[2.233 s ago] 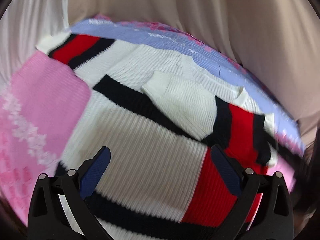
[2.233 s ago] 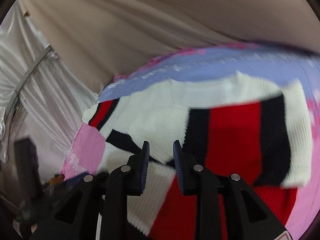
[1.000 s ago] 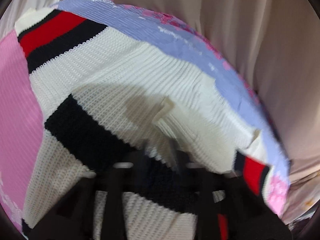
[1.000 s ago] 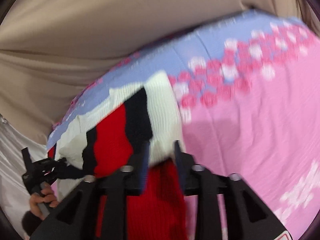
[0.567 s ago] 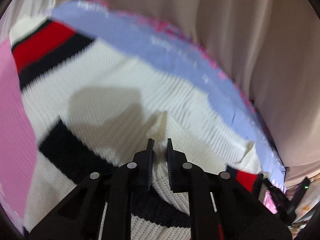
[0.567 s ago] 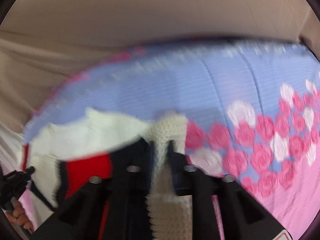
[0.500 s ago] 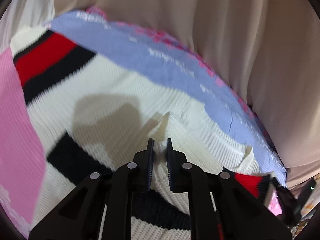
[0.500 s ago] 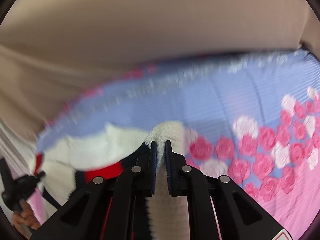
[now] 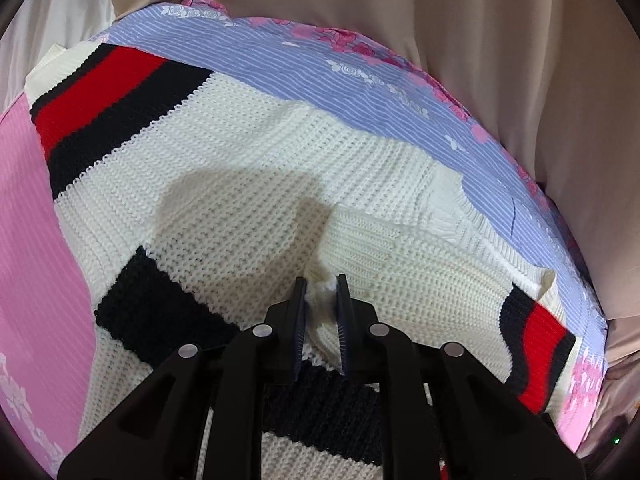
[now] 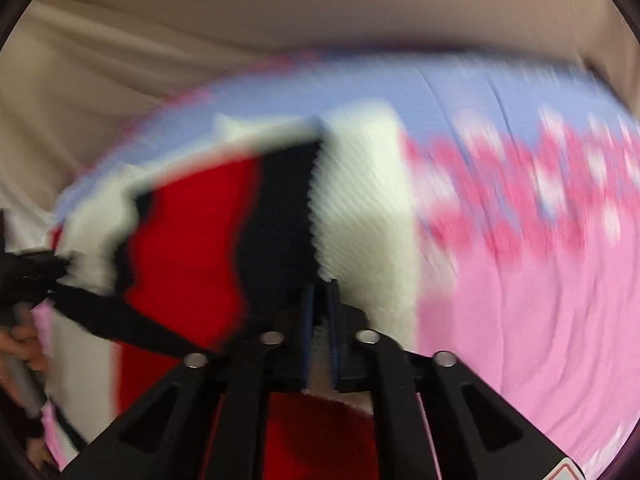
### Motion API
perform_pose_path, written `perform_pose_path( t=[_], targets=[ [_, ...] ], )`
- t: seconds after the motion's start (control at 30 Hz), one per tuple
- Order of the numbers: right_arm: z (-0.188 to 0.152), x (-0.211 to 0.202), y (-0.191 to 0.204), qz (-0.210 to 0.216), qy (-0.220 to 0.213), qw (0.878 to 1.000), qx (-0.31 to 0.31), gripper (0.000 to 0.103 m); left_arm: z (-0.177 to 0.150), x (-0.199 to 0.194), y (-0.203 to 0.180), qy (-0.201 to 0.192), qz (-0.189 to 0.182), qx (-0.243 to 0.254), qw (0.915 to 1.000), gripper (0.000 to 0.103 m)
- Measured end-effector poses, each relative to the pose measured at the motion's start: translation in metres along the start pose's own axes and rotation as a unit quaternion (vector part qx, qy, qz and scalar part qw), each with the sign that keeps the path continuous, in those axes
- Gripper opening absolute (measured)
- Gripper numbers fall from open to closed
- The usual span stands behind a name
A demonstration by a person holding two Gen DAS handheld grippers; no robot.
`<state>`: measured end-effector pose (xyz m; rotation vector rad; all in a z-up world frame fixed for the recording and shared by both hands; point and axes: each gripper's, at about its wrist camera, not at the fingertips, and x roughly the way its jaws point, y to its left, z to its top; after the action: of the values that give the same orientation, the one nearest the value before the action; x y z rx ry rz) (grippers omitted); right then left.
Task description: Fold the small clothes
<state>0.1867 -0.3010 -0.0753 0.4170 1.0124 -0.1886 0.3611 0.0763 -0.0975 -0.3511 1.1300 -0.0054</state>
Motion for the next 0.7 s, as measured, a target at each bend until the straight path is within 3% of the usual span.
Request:
perform_pose_path(
  t=[0.13, 0.27, 0.37, 0.43, 0.47, 0.53, 0.6, 0.7],
  targets=[
    [0.003, -0.038, -0.014, 0.017, -0.024, 0.999, 0.042, 0.003, 0.003, -0.001, 0.007, 0.011, -0.015, -0.009, 0.9998, 0.016],
    [-0.01, -0.026, -0.024, -0.038, -0.004, 0.999, 0.005, 0.0, 0.004, -0.003, 0.012, 0.021, -0.034, -0.031, 0.9987, 0.019],
    [-0.006, -0.049, -0.008, -0.058, -0.012, 0.998, -0.014, 0.004, 0.007, -0.024, 0.033, 0.003, -0.059, -0.063, 0.9963, 0.039],
    [-0.011, -0.075, 0.012, -0.053, -0.035, 0.997, -0.042, 0.012, 0.014, -0.042, 0.058, -0.033, -0.043, -0.083, 0.9951, 0.059],
    [-0.018, -0.084, 0.022, -0.047, -0.035, 0.997, -0.054, 0.013, 0.02, -0.049, 0.074, -0.049, -0.029, -0.097, 0.9937, 0.062],
    [-0.034, -0.096, 0.041, -0.028, -0.023, 0.997, -0.073, 0.014, 0.04, -0.057, 0.121, -0.066, -0.005, -0.143, 0.9875, 0.071],
    [-0.047, -0.097, 0.068, -0.009, -0.002, 0.996, -0.089, 0.018, 0.06, -0.06, 0.167, -0.076, 0.013, -0.197, 0.9774, 0.071],
    [-0.086, -0.099, 0.102, 0.013, 0.04, 0.991, -0.126, 0.024, 0.091, -0.06, 0.241, -0.094, 0.038, -0.277, 0.9553, 0.072]
  ],
)
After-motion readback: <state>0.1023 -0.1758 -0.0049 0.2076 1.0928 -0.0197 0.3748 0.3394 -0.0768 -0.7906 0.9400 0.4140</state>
